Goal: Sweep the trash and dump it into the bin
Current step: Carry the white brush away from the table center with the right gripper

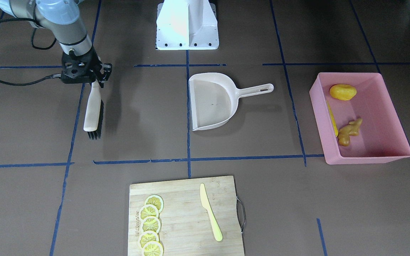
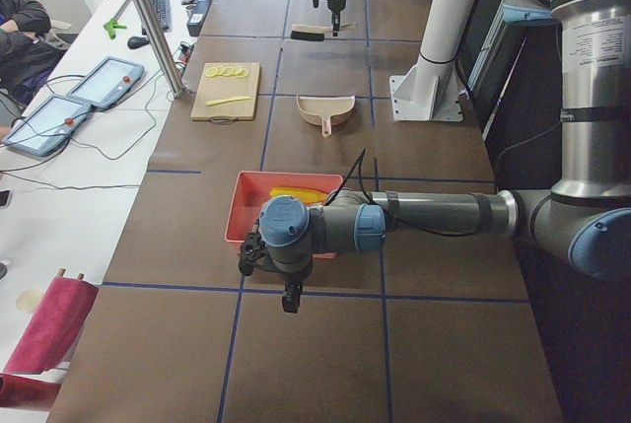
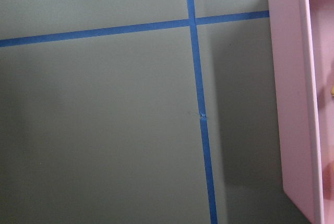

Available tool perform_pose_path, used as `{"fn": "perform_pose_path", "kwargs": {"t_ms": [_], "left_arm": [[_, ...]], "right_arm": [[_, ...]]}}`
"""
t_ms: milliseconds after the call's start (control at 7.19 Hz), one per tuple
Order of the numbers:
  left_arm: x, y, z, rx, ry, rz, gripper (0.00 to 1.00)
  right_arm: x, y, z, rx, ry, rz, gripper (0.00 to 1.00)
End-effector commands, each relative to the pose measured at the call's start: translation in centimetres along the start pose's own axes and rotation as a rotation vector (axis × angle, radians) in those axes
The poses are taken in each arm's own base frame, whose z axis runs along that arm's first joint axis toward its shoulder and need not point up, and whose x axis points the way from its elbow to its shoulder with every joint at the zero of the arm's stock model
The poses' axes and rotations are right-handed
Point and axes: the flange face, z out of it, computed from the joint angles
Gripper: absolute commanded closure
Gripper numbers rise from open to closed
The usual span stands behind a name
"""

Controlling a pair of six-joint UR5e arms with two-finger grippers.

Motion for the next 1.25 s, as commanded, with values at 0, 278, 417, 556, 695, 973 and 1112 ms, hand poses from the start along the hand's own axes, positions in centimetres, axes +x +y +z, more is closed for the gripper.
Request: {"fn": "perform_pose_path", "kwargs": {"t_ms": [0,278,417,556,695,973,1112], "left_arm": [[0.2,-0.1,-0.2,0.003,0.001,0.005,0.0],[0.3,-0.2,-0.3,0.009,0.0,0.011,0.0],[0.4,-0.2,-0.4,0.01,0.0,0.013,0.0],[0.4,-0.2,-0.4,0.01,0.0,0.012,0.0],[0.4,-0.2,-0.4,0.013,0.0,0.015,0.0],[0.4,-0.2,-0.4,0.014,-0.001,0.016,0.0],[0.4,-0.2,-0.4,0.014,-0.001,0.016,0.0]], "right_arm": [[11.1,1.5,1.0,-0.024,-0.036,-0.04,1.0],[20.3,3.3,2.3,-0.046,0.006,-0.044,1.0],[23.7,4.1,3.8,-0.044,0.011,-0.034,1.0],[26.9,4.2,5.7,-0.052,-0.03,-0.013,1.0],[30.2,4.6,7.0,-0.048,-0.068,0.008,1.0],[32.2,4.7,6.7,-0.041,-0.089,0.037,1.0],[32.6,5.0,6.7,-0.045,-0.084,0.043,1.0]]}}
